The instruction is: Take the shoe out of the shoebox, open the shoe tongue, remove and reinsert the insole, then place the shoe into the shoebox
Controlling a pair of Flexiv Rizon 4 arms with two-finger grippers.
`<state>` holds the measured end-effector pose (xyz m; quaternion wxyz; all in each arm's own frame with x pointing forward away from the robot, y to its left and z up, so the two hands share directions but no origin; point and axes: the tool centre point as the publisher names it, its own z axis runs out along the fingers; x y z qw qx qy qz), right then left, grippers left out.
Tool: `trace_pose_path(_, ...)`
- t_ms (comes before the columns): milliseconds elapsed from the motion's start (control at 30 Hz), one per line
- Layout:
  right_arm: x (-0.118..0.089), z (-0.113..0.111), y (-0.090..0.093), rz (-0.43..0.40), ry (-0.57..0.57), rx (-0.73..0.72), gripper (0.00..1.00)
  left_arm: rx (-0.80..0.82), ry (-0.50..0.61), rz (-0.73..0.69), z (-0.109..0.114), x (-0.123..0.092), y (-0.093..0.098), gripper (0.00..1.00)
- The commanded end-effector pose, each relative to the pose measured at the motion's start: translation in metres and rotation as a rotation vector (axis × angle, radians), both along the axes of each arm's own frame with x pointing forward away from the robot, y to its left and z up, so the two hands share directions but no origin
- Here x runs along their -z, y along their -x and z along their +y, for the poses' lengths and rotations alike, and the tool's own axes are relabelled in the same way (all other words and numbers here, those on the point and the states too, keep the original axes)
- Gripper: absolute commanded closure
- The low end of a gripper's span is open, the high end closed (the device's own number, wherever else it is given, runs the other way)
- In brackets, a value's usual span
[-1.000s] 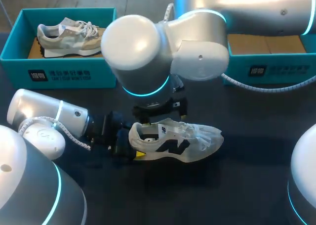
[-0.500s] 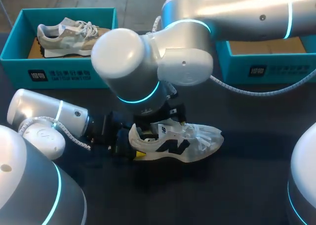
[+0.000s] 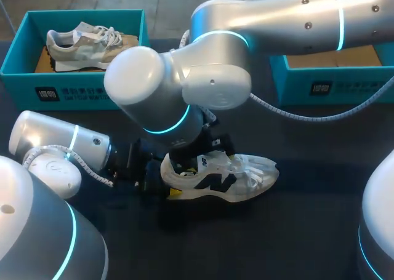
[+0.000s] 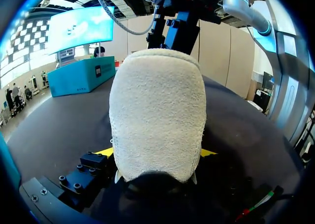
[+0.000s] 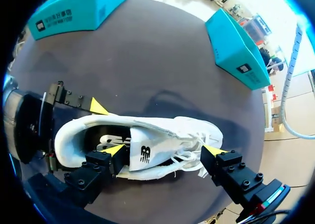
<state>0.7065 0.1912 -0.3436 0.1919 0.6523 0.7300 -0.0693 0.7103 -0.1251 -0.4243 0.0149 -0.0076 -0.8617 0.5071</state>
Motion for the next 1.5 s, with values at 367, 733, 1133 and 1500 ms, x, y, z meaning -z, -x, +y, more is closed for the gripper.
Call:
trace_pose_path(367, 0.003, -0.017, -0.004, -0.09, -0.011, 0.272, 0.0, 0.0, -0.004, 0.001, 0.0, 0.001, 0.001, 1.0)
trace_pose_path(733, -0.01, -0.031, -0.004, -0.072, 0.017, 0.264, 0.0, 0.0, -0.004, 0.001, 0.0, 0.001, 0.001, 1.0)
trace_pose_path(1133, -0.023, -0.035, -0.006, -0.078, 0.027, 0.261, 0.63, 0.0, -0.004, 0.001, 0.0, 0.001, 0.001, 1.0)
trace_pose_path(1500, -0.033, -0.042, -0.012, -0.068, 0.019, 0.244, 0.69, 0.0, -0.004, 0.001, 0.0, 0.001, 0.001, 1.0)
